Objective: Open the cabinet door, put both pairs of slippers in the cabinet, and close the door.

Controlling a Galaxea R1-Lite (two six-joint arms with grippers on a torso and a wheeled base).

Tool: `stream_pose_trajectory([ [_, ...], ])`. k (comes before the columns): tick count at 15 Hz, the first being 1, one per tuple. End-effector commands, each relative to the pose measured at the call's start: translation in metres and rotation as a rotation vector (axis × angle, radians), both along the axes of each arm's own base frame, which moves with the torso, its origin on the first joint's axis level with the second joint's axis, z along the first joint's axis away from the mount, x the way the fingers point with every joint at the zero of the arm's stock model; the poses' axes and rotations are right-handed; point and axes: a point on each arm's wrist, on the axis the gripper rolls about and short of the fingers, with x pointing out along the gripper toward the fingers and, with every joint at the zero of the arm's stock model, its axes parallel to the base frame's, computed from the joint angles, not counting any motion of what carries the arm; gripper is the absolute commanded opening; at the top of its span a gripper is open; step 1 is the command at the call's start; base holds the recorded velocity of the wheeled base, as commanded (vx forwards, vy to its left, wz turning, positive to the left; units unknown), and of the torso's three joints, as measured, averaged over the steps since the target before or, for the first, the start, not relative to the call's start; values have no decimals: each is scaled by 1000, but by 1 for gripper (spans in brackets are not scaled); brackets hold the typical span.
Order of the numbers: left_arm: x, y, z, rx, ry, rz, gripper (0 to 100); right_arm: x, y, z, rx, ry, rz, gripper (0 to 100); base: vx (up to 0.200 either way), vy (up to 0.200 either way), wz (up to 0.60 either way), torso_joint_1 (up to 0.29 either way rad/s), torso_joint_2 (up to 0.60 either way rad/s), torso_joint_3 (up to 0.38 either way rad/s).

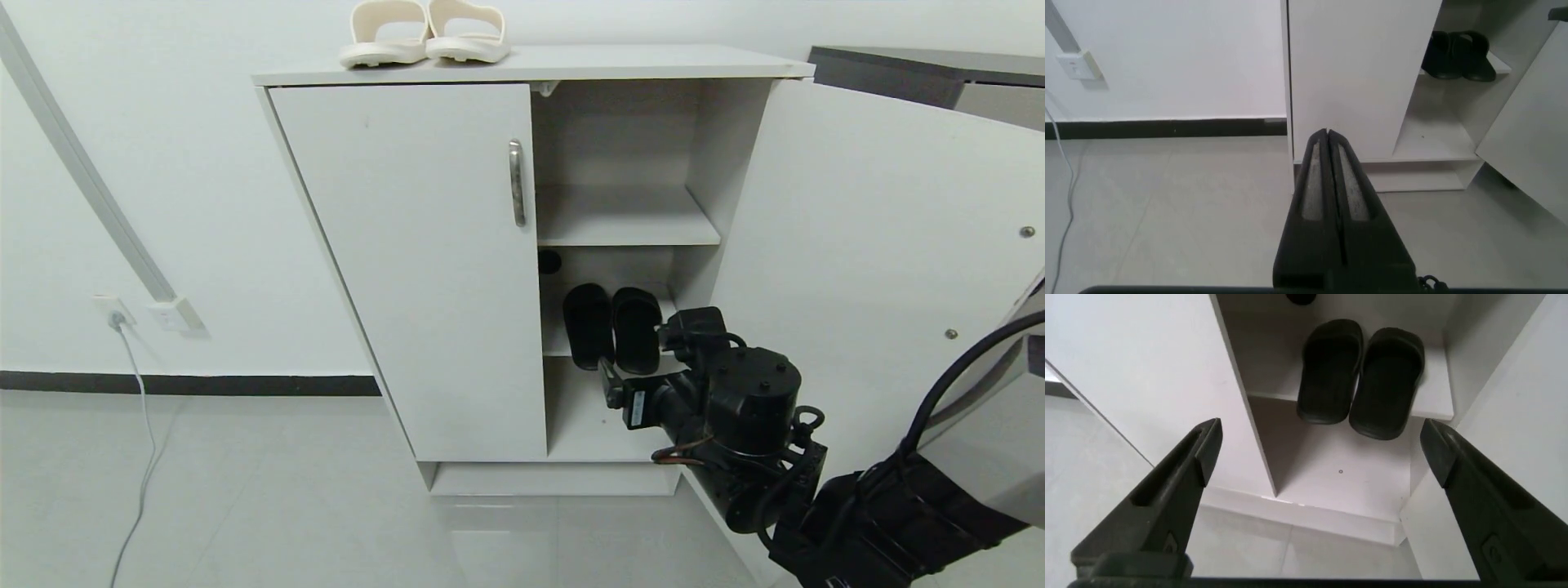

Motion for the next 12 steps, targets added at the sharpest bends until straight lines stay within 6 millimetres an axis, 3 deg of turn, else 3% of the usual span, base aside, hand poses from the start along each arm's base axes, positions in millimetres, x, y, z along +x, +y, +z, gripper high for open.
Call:
stream_pose_trajectory([
  [1,0,0,0,-1,1,1,0,0,1,-3,-7,5,2,100,0,200,0,7,-2,7],
  [12,0,0,0,-4,1,3,0,1,1,-6,-10,5,3,100,0,200,0,2,2,4],
])
